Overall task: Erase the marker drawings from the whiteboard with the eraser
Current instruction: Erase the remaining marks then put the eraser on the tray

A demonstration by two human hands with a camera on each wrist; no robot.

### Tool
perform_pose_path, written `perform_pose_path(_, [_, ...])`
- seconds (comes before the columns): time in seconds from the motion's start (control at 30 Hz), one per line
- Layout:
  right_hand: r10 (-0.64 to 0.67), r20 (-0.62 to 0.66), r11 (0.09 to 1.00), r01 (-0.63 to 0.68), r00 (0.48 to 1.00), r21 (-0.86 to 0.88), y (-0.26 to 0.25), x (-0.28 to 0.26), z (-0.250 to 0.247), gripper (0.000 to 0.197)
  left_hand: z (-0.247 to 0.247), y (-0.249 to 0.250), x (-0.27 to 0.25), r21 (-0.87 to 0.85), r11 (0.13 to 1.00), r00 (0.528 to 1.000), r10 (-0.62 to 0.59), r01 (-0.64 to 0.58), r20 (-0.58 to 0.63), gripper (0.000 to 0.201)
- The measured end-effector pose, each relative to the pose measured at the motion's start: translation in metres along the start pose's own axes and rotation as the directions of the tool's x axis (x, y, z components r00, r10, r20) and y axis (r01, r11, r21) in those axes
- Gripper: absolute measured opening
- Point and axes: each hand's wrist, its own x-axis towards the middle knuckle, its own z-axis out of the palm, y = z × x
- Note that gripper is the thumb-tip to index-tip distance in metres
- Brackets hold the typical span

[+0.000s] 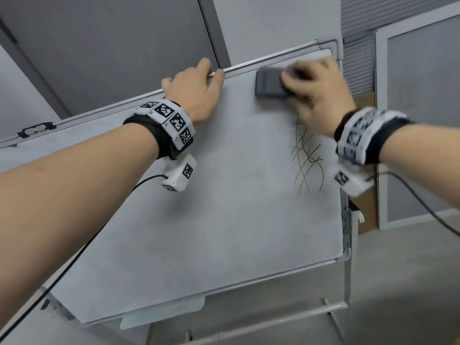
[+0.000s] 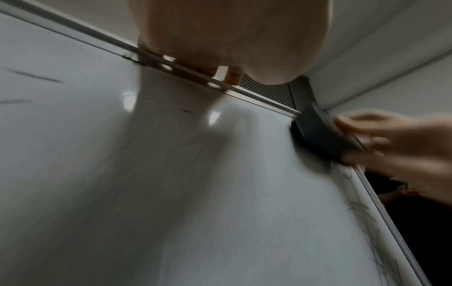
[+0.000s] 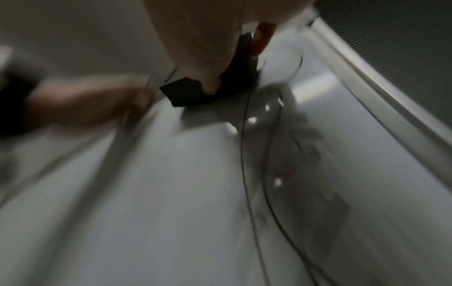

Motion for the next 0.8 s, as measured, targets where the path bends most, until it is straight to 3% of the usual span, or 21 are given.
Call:
perform_pose_path(0.07, [0.019, -0.054, 1.0, -0.019, 0.998, 0.015, 0.007, 0.006, -0.004, 0.034, -0.001, 0.003, 0.0, -0.005, 1.0, 1.0, 0.007, -0.007, 0.008, 0.039])
perform_pose_path(0.13, [-0.051, -0.015, 0.998, 0.051, 0.999, 0.038, 0.0, -0.02, 0.006, 0.029, -0.003, 0.002, 0.001, -0.018, 1.0, 1.0, 0.013, -0.013, 0.003, 0.037])
perform_pose_path(0.2, [-0.147, 0.114, 0.985, 0.135, 0.982, 0.108, -0.013, -0.076, 0.022, 0.033, -0.003, -0.001, 0.001, -0.027, 0.999, 1.0, 0.022, -0.022, -0.008, 0.036])
perform_pose_path(0.3, [-0.28, 0.374, 0.959, 0.246, 0.884, 0.138, -0.028, -0.167, 0.042, 0.044, -0.003, -0.001, 0.0, -0.031, 0.999, 0.999, 0.036, -0.036, -0.005, 0.039])
perform_pose_path(0.4, [-0.308, 0.457, 0.951, 0.274, 0.835, 0.14, -0.025, -0.171, 0.042, 0.06, -0.001, -0.001, 0.001, -0.015, 0.999, 0.999, 0.051, -0.051, -0.014, 0.04])
perform_pose_path(0.47, [-0.271, 0.398, 0.962, 0.242, 0.876, 0.122, -0.015, -0.129, 0.027, 0.05, 0.003, -0.002, 0.002, 0.005, 0.997, 0.997, 0.072, -0.072, -0.017, 0.042])
perform_pose_path(0.57, [-0.091, 0.155, 0.996, 0.087, 0.984, 0.032, 0.008, -0.053, 0.002, 0.04, 0.005, -0.005, 0.0, 0.054, 0.992, 0.993, 0.117, -0.116, -0.021, 0.042])
perform_pose_path(0.67, [0.01, -0.008, 1.0, -0.01, 1.0, 0.028, 0.027, -0.012, -0.014, 0.041, 0.004, 0.0, -0.003, 0.058, 0.992, 0.994, 0.11, -0.109, -0.007, 0.043])
perform_pose_path(0.8, [-0.066, 0.009, 0.996, 0.066, 0.998, 0.058, 0.018, -0.043, -0.012, 0.033, 0.002, -0.002, -0.003, 0.035, 0.995, 0.995, 0.095, -0.095, -0.003, 0.043])
